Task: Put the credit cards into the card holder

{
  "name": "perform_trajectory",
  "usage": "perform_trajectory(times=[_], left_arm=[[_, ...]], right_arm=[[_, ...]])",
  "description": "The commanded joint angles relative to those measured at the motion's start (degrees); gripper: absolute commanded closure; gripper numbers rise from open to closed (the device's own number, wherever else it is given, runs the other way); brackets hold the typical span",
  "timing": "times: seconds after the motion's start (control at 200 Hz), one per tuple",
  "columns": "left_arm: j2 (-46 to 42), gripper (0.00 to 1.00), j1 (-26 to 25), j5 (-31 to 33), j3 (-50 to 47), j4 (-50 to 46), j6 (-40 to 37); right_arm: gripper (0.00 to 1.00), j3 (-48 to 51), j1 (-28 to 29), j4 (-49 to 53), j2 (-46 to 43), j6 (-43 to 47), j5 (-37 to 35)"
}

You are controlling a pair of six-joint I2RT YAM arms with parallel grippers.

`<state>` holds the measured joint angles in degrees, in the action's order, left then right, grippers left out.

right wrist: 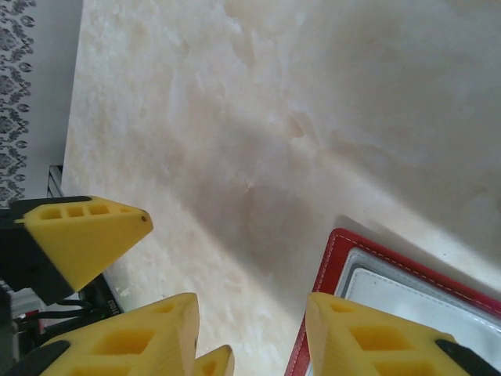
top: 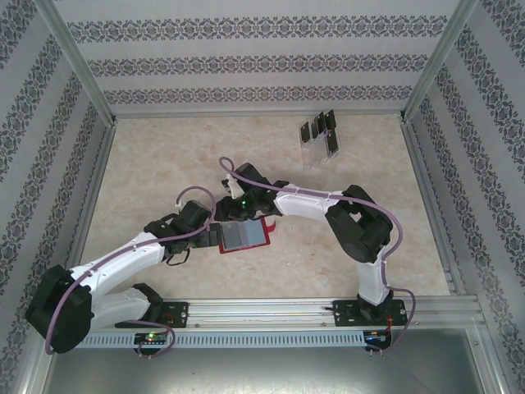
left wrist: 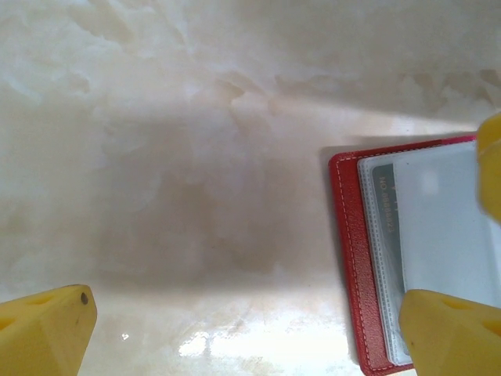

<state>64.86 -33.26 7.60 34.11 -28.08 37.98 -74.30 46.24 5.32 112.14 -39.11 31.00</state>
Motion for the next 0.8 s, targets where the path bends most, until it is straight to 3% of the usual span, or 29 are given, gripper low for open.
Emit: perform_trajectory(times=[0.0, 0.2, 0.47, 0.794], left_arm=[[2.1, 0.00, 0.2, -1.6, 2.4, 1.2, -0.3], [8.6, 0.00, -0.8, -3.7, 4.8, 5.7, -0.4], [15.6, 0.00, -2.4, -3.3, 5.8, 9.0, -0.5], [16.2, 0.00, -2.4, -0.8, 2.1, 7.9, 0.3]], right_arm=[[0.58, 3.3, -2.4, -0.7, -6.1, 0.3, -0.4], [0.58, 12.9, -5.3, -2.1, -10.8, 0.8, -1.7], [0.59, 20.3, -5.8, -5.9, -10.2, -0.2, -2.7], [0.60, 24.2, -7.9, -7.3, -10.7, -0.6, -4.1]])
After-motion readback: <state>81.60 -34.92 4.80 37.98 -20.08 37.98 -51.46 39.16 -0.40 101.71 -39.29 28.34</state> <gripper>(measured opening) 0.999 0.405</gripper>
